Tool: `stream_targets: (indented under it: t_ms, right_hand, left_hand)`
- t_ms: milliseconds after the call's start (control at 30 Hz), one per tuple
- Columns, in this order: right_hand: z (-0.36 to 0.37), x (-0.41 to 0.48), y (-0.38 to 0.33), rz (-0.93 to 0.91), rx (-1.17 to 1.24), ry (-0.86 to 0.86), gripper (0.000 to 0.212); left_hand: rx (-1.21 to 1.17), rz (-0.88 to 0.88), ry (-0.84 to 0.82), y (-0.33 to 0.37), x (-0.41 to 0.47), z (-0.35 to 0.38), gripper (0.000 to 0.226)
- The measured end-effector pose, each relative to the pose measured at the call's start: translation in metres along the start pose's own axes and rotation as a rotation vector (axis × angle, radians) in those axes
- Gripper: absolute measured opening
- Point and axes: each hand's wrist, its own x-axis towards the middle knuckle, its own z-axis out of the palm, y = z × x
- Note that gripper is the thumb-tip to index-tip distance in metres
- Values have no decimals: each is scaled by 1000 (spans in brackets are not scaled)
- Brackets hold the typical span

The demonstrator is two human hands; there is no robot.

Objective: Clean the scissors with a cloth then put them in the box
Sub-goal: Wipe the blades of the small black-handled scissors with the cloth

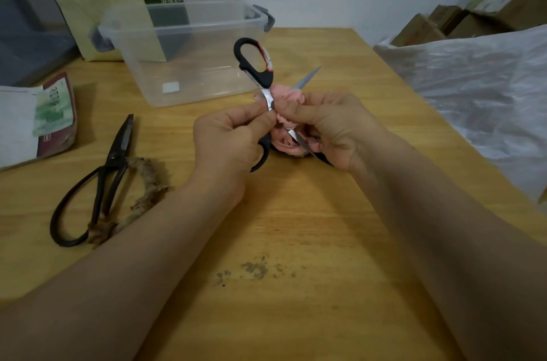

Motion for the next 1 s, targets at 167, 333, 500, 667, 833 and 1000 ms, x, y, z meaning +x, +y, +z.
stream_targets:
  t_ms: [167, 333, 500, 667, 833, 1000]
  right_hand:
    - [0, 1, -2, -57, 66, 98, 15]
    - [-2, 4, -4, -42, 174, 143, 16]
    - [5, -3, 2, -63, 14, 67, 22]
    - [2, -4, -6, -49, 132, 148, 20]
    - [-4, -2, -4, -50, 63, 132, 20]
    - [5, -3, -1, -44, 69, 112, 17]
  left_hand:
    - [-5, 26, -7, 6, -2, 5, 11]
    - [-29, 21, -47, 9, -6, 8, 19]
    - [-24, 23, -6, 8, -3, 2, 13]
    - [1, 37, -31, 8, -4, 4, 14]
    - [63, 45, -42, 6, -5, 3, 13]
    - [54, 43, -26, 6, -3, 1, 9]
